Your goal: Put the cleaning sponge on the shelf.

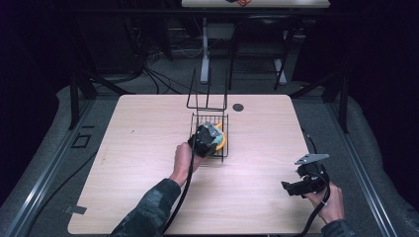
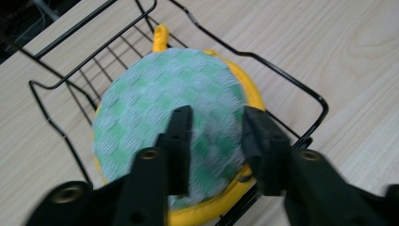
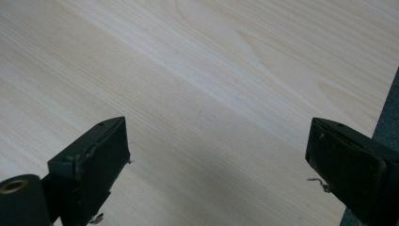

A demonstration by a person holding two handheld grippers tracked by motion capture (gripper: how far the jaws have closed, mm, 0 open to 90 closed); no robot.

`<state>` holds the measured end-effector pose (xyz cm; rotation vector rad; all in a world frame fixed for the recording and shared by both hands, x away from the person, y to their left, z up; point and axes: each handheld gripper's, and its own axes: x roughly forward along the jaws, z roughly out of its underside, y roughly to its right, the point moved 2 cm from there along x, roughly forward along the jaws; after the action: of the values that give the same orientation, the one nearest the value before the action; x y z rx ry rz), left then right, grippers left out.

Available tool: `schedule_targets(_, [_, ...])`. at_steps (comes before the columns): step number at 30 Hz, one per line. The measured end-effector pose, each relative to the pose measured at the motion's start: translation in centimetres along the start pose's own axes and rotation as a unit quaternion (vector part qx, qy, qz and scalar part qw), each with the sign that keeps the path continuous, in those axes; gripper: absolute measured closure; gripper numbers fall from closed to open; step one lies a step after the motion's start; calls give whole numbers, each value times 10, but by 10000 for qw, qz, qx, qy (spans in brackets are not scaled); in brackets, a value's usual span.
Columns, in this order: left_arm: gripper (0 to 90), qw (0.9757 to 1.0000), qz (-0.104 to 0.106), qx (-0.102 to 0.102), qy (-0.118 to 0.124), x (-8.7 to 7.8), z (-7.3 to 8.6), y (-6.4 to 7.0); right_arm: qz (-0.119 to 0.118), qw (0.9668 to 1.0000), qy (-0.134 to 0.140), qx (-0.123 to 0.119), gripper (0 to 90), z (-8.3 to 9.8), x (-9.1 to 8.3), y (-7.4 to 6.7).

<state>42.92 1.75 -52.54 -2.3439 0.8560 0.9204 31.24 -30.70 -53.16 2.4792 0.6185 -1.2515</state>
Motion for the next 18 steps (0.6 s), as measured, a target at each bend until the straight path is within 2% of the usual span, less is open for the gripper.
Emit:
schedule_targets(3, [429,9999,22,-161,-33,-7,4,-8,-1,10000,2,8,61,0,0,0])
schedule_targets(6, [331,9994,118,-333,-36,-14,9,-14,-11,10000,4,8,61,0,-1,-1])
schedule_targets(8, [276,9993,113,-348,-30,-21,12,-18,-10,10000,-2,3,61,-1,-1,-1])
schedule_targets(14, [169,9990,49,-443,16,-43,23,-29,-5,10000,-19,36,61,-1,-2,-2])
schedule_targets(18, [151,9987,36,-514,47,-60,31,-36,27,10000,41,40,60,-1,-3,-1])
